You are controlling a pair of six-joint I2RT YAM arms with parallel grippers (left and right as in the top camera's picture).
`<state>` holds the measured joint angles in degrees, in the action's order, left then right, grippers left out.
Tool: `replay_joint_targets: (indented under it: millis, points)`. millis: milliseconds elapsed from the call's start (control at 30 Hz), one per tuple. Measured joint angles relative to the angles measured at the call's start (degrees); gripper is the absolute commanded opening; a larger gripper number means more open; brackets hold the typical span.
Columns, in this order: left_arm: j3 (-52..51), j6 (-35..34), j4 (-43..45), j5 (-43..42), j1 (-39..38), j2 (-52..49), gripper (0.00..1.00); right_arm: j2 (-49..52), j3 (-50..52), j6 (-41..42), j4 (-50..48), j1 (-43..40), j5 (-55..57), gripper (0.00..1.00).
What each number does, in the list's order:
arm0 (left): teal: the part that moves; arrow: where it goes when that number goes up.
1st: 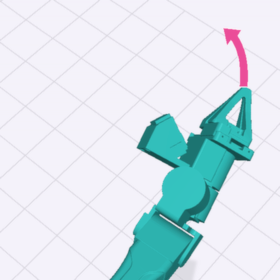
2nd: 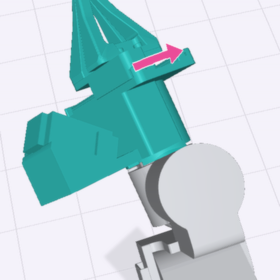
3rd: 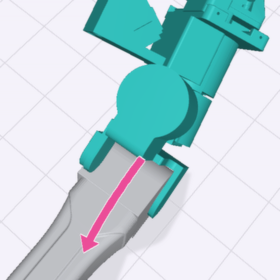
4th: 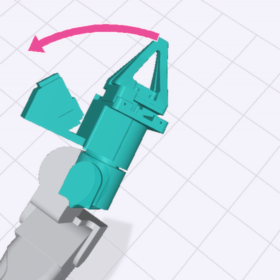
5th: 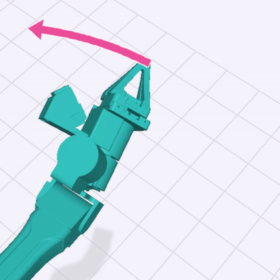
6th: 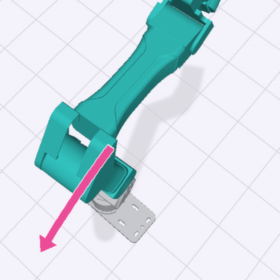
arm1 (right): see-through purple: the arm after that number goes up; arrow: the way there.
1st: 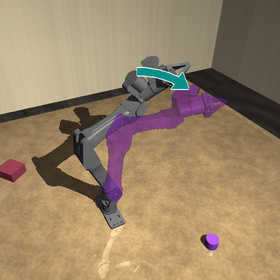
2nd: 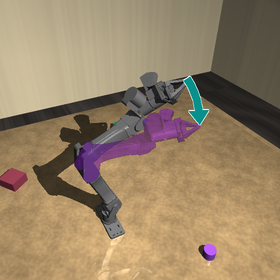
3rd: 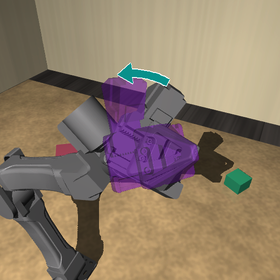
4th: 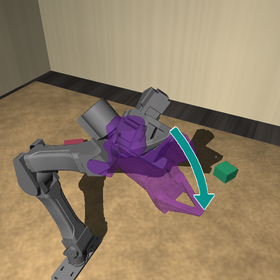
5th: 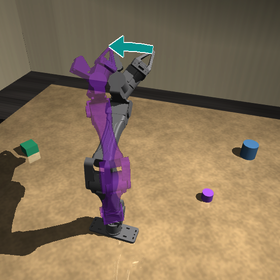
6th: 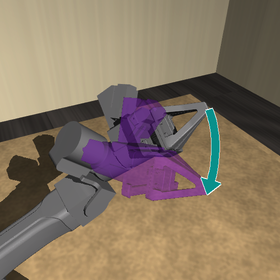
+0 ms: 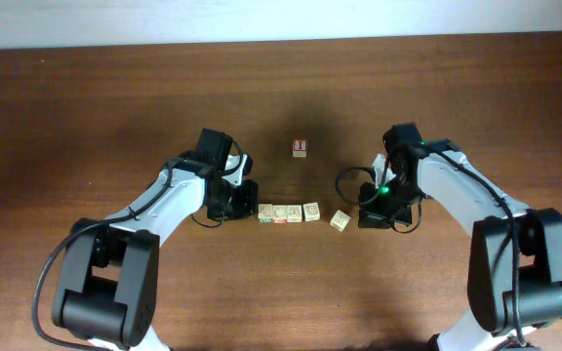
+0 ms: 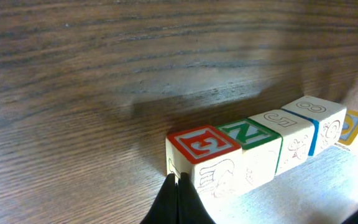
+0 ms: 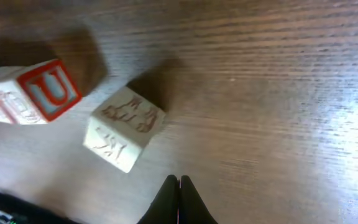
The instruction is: Rotate 5 blocks
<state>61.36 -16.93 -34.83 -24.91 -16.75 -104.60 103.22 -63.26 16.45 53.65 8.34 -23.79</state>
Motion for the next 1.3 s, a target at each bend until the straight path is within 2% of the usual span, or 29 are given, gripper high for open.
replay_joint_targets:
  millis: [300, 633, 967, 1067, 1200, 1300]
  points:
    - [0.0, -0.02, 0.02, 0.0, 0.0, 0.0, 0.0, 1.55, 2.38, 5.68, -9.33, 5.84, -1.2, 0.04]
    - [0.0, 0.0, 0.02, 0.0, 0.0, 0.0, 0.0, 2.05, 2.43, 6.49, -14.8, 6.08, -1.99, 0.04]
    - [0.0, 0.0, -0.02, 0.72, 0.11, 0.0, 0.0, 2.05, 2.43, -1.51, -16.63, 6.05, -6.23, 0.04]
    - [0.0, -0.02, -0.02, 0.87, 0.15, 0.0, 0.0, 2.08, 2.05, -2.8, -14.34, 5.95, -6.97, 0.04]
    - [0.0, -0.02, 0.02, 0.42, 0.15, 0.0, 0.0, 2.47, -5.09, -3.21, -2.82, 5.53, -5.33, 0.04]
    - [0.02, 0.0, 0.02, 0.22, 0.15, 0.0, 0.0, 2.47, -6.32, -3.21, 2.21, 5.68, -4.44, 0.04]
